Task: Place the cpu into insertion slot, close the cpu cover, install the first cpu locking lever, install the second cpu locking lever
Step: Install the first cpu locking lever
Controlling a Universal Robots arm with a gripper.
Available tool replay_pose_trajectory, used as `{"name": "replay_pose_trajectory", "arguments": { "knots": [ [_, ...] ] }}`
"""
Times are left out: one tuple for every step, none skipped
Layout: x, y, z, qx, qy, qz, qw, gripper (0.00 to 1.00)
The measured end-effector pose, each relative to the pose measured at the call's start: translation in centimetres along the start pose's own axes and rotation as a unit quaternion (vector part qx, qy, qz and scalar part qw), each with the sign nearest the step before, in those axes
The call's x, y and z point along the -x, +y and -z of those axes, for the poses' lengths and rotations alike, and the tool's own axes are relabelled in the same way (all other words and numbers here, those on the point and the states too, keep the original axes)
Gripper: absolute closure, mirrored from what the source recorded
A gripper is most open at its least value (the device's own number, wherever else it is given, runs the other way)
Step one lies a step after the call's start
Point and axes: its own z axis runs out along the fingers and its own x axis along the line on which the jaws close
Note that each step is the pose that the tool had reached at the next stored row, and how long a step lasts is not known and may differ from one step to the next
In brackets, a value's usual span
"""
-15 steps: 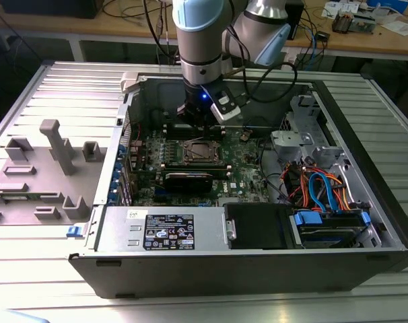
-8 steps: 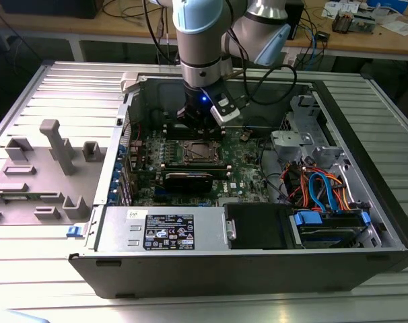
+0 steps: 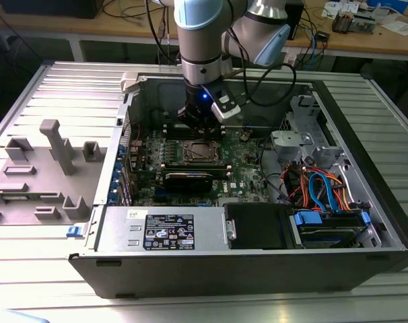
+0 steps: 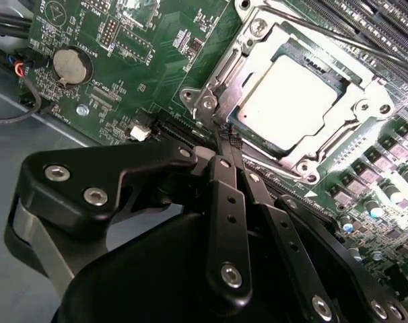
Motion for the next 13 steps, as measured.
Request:
{"name": "replay_pose_trajectory", "arguments": {
  "knots": [
    [0.02, 0.05, 0.00, -0.0013, 0.0001, 0.000, 1.00000, 0.89],
    [0.04, 0.10, -0.01, -0.0024, 0.0001, 0.000, 1.00000, 0.89],
    [0.06, 0.20, -0.01, -0.0041, 0.0001, 0.001, 0.99999, 0.89],
    [0.08, 0.35, -0.02, -0.0062, 0.0003, 0.001, 0.99998, 0.89],
    [0.10, 0.45, -0.03, -0.0075, 0.0003, 0.001, 0.99997, 0.89],
    [0.10, 0.49, -0.03, -0.0081, 0.0003, 0.001, 0.99997, 0.89],
    [0.10, 0.49, -0.03, -0.0084, 0.0004, 0.001, 0.99996, 0.89],
    [0.10, 0.50, -0.03, -0.0084, 0.0004, 0.001, 0.99996, 0.89],
    [0.10, 0.50, -0.03, -0.0083, 0.0003, 0.001, 0.99996, 0.89],
    [0.10, 0.51, -0.03, -0.0079, 0.0003, 0.001, 0.99997, 0.89],
    [0.10, 0.51, -0.03, -0.0076, 0.0003, 0.001, 0.99997, 0.89],
    [0.10, 0.50, -0.02, -0.0070, 0.0003, 0.001, 0.99997, 0.89],
    [0.10, 0.50, -0.02, -0.0059, 0.0003, 0.001, 0.99998, 0.89]
  ]
}}
